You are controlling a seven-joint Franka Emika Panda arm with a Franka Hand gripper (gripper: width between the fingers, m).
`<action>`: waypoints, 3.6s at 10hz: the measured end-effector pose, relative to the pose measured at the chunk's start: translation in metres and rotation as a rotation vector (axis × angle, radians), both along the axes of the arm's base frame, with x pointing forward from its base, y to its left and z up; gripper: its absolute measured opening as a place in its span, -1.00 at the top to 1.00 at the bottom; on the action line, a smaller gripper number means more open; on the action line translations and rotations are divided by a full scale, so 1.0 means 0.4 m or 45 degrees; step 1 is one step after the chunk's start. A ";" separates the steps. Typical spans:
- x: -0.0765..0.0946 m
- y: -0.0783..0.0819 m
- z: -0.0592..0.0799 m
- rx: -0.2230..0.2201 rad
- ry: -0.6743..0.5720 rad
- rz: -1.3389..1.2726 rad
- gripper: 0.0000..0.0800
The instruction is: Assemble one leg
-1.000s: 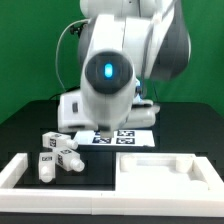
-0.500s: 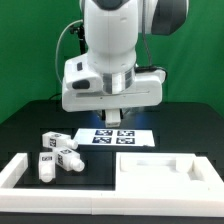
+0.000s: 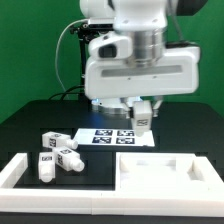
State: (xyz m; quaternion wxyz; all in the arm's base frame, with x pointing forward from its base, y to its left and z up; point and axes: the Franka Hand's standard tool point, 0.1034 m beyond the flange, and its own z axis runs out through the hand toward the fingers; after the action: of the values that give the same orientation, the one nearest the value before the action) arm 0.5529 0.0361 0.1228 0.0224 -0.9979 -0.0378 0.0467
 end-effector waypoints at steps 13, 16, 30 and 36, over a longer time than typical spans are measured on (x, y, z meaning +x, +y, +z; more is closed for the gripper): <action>0.206 0.102 0.021 0.025 -0.618 -0.043 0.29; 0.212 0.104 0.017 0.018 -0.651 -0.015 0.29; 0.201 0.188 -0.129 0.007 -0.705 0.078 0.29; 0.209 0.188 -0.131 0.003 -0.766 0.078 0.29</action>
Offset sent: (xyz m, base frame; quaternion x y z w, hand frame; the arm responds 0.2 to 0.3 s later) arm 0.0000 0.0000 0.0000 0.0000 0.1938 0.0000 0.9810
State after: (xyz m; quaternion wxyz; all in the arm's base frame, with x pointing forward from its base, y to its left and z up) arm 0.6363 0.1113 0.0706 0.0099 -0.9653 -0.0729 -0.2504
